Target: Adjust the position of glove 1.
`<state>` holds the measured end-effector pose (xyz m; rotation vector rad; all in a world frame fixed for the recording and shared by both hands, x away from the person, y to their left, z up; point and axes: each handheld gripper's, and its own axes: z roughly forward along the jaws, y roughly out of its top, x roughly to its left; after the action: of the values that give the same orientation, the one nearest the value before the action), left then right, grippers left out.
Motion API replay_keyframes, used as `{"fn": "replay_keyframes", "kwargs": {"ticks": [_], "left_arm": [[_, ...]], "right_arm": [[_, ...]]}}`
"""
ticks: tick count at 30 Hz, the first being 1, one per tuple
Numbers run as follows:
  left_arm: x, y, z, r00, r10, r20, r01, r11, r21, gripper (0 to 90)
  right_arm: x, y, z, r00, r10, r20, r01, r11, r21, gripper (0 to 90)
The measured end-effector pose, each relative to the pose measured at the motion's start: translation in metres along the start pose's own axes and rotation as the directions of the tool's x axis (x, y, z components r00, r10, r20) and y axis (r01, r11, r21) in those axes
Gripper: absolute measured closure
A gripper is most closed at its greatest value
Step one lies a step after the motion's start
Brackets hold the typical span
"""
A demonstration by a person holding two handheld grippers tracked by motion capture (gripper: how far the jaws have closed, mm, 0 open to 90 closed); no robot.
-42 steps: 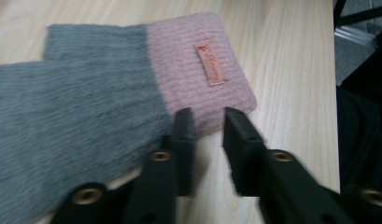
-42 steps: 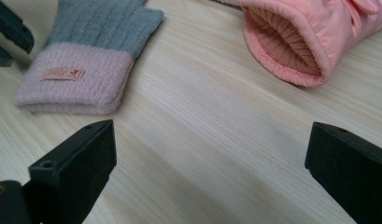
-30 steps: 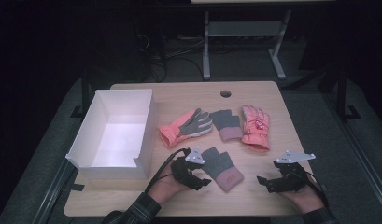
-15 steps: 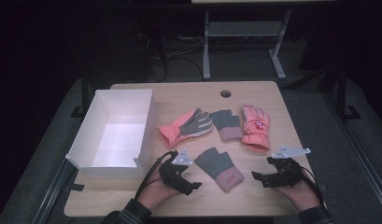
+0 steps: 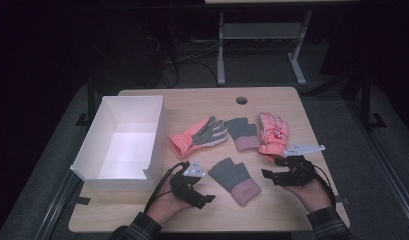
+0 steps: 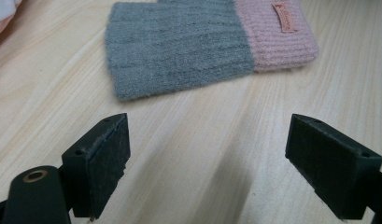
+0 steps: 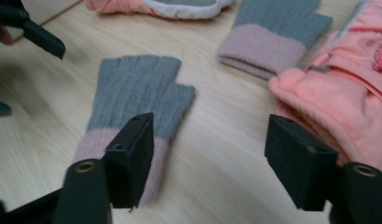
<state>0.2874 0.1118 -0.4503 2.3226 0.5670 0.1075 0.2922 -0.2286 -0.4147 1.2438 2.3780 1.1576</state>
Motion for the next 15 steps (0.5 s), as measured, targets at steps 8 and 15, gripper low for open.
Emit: {"fn": "replay_keyframes", "kwargs": {"ticks": [8, 15], "left_arm": [[0.002, -0.002, 0.003, 0.9997, -0.022, 0.006, 0.022, 0.9996, -0.019, 13.4], [0.0, -0.003, 0.001, 1.0, -0.009, 0.001, 0.009, 0.9996, -0.026, 13.5]], "right_arm": [[-0.002, 0.021, 0.012, 1.0, 0.0, 0.008, 0.0, 1.0, -0.003, 38.3], [-0.007, 0.039, 0.021, 0.9997, 0.012, 0.019, -0.012, 0.9999, -0.011, 40.5]]}}
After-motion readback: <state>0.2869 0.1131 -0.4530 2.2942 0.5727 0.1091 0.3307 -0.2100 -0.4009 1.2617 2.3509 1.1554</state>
